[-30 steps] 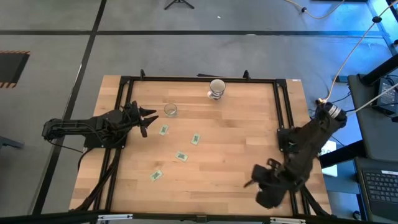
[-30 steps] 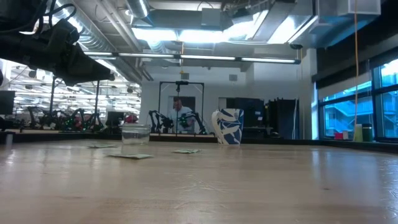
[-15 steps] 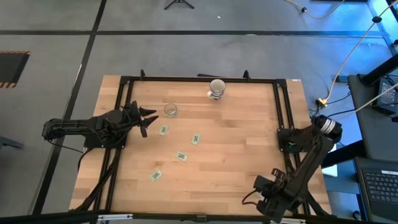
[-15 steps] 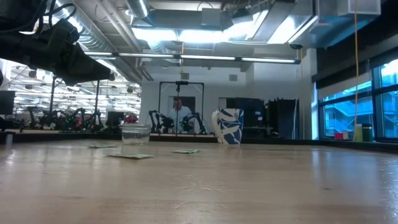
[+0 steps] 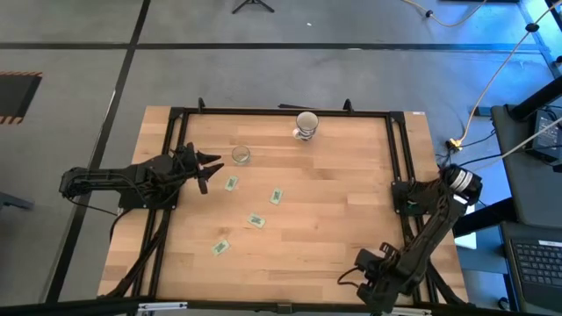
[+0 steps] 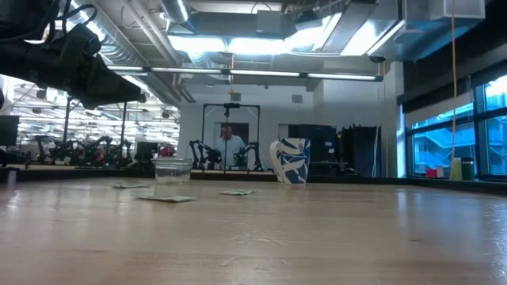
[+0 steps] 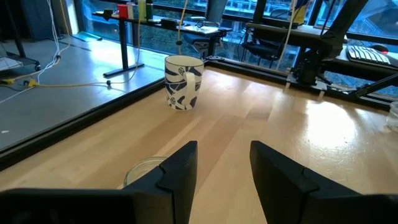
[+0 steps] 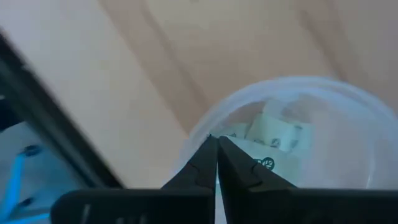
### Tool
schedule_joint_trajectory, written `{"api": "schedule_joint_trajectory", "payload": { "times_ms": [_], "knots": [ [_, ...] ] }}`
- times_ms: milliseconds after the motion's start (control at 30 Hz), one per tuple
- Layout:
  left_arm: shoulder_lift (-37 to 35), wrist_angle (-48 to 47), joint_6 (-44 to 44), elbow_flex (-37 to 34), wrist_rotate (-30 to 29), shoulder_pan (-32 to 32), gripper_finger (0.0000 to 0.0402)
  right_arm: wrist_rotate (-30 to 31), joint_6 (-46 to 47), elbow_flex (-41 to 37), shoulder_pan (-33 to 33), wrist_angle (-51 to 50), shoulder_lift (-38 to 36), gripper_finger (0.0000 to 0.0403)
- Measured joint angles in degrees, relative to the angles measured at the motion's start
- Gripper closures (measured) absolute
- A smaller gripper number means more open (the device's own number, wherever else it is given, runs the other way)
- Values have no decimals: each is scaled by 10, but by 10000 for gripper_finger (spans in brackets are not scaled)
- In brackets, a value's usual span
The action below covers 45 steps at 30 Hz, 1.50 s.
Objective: Pick and place Stevia / Truvia into bins
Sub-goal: Put the green stevia packet into the transparent container
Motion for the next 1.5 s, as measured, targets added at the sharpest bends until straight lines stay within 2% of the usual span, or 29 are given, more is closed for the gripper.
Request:
{"api": "schedule_joint_trajectory", "payload": {
  "times_ms": [167, 467, 600, 767, 933, 1100, 1233, 1300, 1400, 1500],
  "knots": [
    [0, 0, 0, 0, 0, 0, 258, -8, 0, -30, 0, 37, -12, 395],
    [0, 0, 0, 0, 0, 0, 258, -19, -3, -35, 0, 38, -13, 390],
    [0, 0, 0, 0, 0, 0, 258, -20, -3, -35, 0, 35, -13, 368],
    [0, 0, 0, 0, 0, 0, 258, -20, -2, -31, 0, 24, -13, 320],
    [0, 0, 0, 0, 0, 0, 258, -20, -2, 18, 0, -89, -13, 289],
    [0, 0, 1, 0, 0, 0, 258, -20, -5, 94, 0, -211, -13, 284],
    [0, 0, 1, 0, 1, 0, 258, -9, -59, 157, -15, -225, -13, 284],
    [0, 0, 1, 0, 1, 0, 258, 16, -98, 184, -34, -224, -13, 284],
    [0, 0, 1, 0, 0, 0, 258, 54, -164, 220, -74, -223, -13, 284],
    [0, 1, 1, 0, 0, 0, 258, 67, -236, 250, -130, -221, -13, 284]
  ]
}}
